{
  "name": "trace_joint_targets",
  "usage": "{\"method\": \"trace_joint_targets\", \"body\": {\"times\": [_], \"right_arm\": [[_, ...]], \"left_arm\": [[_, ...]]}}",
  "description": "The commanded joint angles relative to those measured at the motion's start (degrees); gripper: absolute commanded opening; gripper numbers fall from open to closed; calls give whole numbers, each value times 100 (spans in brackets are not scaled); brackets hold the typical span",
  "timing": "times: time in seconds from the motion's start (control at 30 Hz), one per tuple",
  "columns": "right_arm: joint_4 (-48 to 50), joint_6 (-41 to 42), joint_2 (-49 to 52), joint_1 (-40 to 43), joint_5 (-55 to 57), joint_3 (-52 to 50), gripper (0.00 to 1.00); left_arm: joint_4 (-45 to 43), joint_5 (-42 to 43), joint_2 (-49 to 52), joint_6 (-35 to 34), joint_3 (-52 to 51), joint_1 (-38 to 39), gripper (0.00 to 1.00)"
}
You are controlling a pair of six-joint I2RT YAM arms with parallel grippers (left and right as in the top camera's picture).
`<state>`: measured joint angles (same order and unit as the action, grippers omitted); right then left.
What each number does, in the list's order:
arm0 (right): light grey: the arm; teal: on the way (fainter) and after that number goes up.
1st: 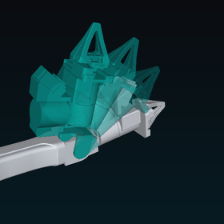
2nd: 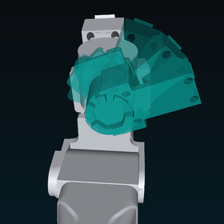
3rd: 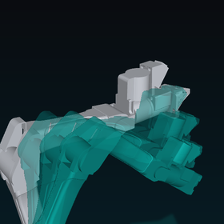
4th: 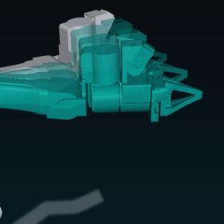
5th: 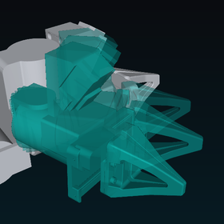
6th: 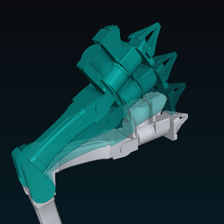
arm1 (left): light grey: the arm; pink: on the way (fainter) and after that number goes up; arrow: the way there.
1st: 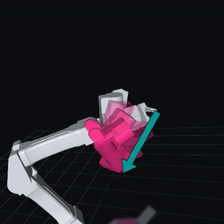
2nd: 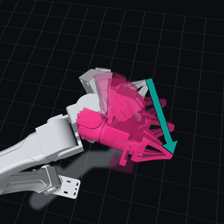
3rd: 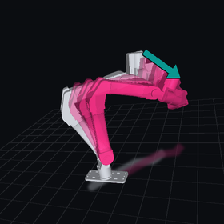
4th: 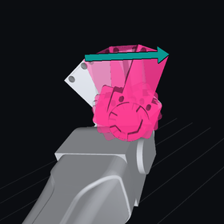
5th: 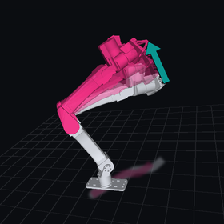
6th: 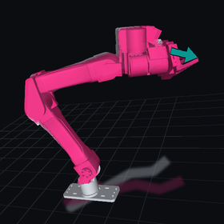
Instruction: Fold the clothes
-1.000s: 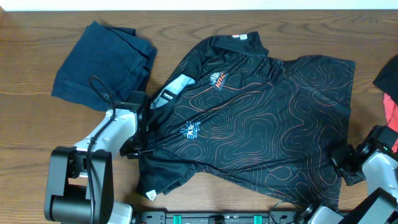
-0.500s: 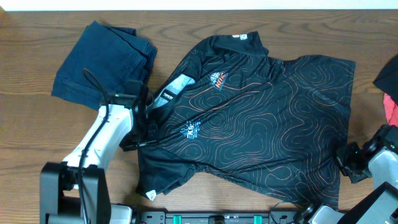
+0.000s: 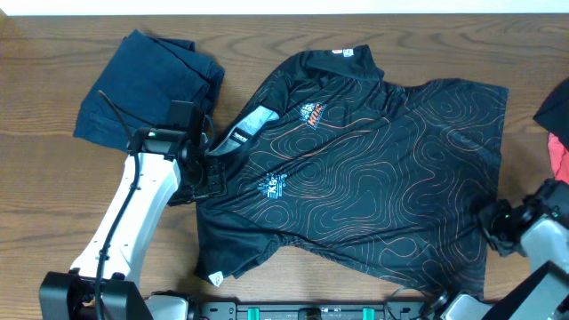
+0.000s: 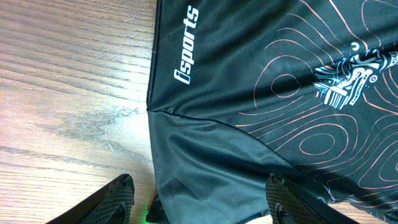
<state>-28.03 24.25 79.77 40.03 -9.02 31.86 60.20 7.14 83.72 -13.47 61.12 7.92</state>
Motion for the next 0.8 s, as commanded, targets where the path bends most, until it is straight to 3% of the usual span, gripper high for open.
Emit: {"method": "trace_joint_targets", "body": {"times": [0.0,0.03,0.27,0.5,0.63,0.7,0.77], "right_arm": [[275,358,393,20,101,-553,12],[293,455,428,20,142,-562,1],[-365,592,407,271,949,284,1],[-1001,706,407,350,1285,999,2],[-1108,671,407,356,793,1305,21],[-1333,675,402,356,723,1556,37],[-1580,673,400,356,678,1810,40]], "left_arm": [[42,15,-61,50,90,-24,70],[42,63,-61,52,90,-24,70],[-142,621,-63,85,155,-13,70],[-1202,1169,-55,142,153,549,72],[-2017,1047,63,396,153,1073,75],[-2382,660,232,542,153,1263,75],[-2675,560,417,693,153,1329,75]]}}
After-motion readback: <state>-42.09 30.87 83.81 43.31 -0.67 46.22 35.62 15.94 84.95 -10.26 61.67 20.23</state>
